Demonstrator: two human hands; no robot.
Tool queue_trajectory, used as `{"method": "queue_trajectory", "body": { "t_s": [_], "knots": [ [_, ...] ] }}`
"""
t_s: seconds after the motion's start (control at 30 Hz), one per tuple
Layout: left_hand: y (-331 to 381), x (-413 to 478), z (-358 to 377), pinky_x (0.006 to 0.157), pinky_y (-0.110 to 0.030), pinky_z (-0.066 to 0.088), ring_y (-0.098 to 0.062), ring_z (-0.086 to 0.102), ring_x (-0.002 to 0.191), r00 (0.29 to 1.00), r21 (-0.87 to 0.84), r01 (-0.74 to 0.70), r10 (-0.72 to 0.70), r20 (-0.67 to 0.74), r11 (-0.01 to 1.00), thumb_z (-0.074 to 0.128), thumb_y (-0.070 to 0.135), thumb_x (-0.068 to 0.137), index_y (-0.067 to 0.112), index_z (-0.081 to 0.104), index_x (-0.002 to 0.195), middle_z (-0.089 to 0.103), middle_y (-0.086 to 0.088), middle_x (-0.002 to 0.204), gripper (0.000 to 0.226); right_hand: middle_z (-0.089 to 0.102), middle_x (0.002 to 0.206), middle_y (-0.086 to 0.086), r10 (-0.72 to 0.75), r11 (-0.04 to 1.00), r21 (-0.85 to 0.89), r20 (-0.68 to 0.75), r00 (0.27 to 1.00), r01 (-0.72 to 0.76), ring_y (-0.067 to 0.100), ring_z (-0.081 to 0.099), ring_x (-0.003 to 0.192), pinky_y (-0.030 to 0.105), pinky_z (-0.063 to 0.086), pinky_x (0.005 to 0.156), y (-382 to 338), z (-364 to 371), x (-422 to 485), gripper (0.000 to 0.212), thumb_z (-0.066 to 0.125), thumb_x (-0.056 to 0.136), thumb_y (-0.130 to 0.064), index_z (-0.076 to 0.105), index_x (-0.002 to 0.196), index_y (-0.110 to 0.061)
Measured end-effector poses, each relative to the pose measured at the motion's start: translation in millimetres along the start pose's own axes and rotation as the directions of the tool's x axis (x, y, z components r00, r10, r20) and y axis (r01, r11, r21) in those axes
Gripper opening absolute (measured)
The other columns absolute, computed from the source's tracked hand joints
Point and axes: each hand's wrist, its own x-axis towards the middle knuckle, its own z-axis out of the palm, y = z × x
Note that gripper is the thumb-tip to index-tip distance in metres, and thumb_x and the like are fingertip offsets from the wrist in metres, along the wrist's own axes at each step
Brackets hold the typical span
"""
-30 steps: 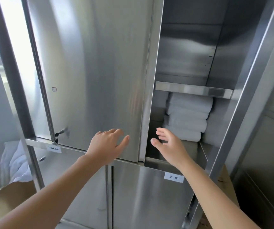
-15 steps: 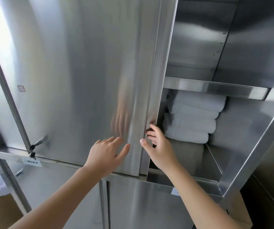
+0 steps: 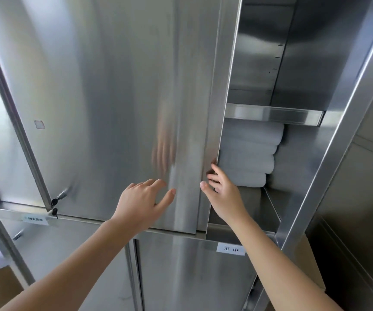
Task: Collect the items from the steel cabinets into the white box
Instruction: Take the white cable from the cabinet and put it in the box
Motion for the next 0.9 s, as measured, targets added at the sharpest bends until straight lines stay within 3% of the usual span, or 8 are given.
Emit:
{"method": "queue_trajectory", "body": {
  "t_s": [0.17, 0.47, 0.63, 0.9],
  "knots": [
    [27.4, -5.7, 5.0, 0.087, -0.031, 0.042, -0.017, 0.065, 0.095, 0.999, -0.027, -0.021, 0.022, 0.026, 0.999, 0.013, 0.073, 0.086, 0.031, 0.061, 0.114, 0.067, 0.014, 0.113, 0.069, 0.059, 0.144, 0.0, 0.036, 0.999, -0.007, -0.073, 0.997, -0.036, 0.011, 0.06, 0.128, 0.038, 0.047, 0.111, 13.5, -40.2, -9.4, 0.067, 0.069, 0.096, -0.034, 0.039, 0.156, -0.028],
    [72.4, -2.1, 24.0, 0.087, -0.029, 0.039, -0.016, 0.064, 0.097, 0.995, -0.061, -0.07, 0.074, 0.067, 0.996, 0.03, 0.064, 0.096, 0.029, 0.06, 0.115, 0.068, 0.013, 0.11, 0.05, 0.057, 0.144, -0.003, 0.112, 0.988, -0.082, -0.187, 0.976, -0.129, 0.01, 0.058, 0.127, 0.023, 0.044, 0.093, 36.2, -113.9, -24.2, 0.073, 0.07, 0.094, -0.039, 0.034, 0.157, -0.029],
    [94.1, -0.1, 33.5, 0.085, -0.028, 0.039, -0.018, 0.063, 0.096, 0.992, -0.086, -0.103, 0.109, 0.068, 0.991, 0.032, 0.062, 0.097, 0.03, 0.06, 0.118, 0.068, 0.014, 0.11, 0.048, 0.049, 0.151, -0.003, 0.138, 0.976, -0.139, -0.215, 0.967, -0.17, 0.016, 0.047, 0.14, 0.038, 0.04, 0.113, 45.9, -134.3, -32.3, 0.08, 0.07, 0.092, -0.044, 0.028, 0.16, -0.033],
    [110.1, 3.2, 41.3, 0.086, -0.028, 0.04, -0.017, 0.063, 0.093, 0.988, -0.09, -0.131, 0.138, 0.075, 0.987, 0.026, 0.067, 0.094, 0.031, 0.06, 0.118, 0.068, 0.013, 0.108, 0.055, 0.042, 0.157, -0.005, 0.16, 0.966, -0.171, -0.199, 0.967, -0.195, 0.016, 0.039, 0.146, 0.038, 0.036, 0.115, 53.8, -150.8, -36.5, 0.086, 0.068, 0.092, -0.049, 0.02, 0.162, -0.036]
  ]
}}
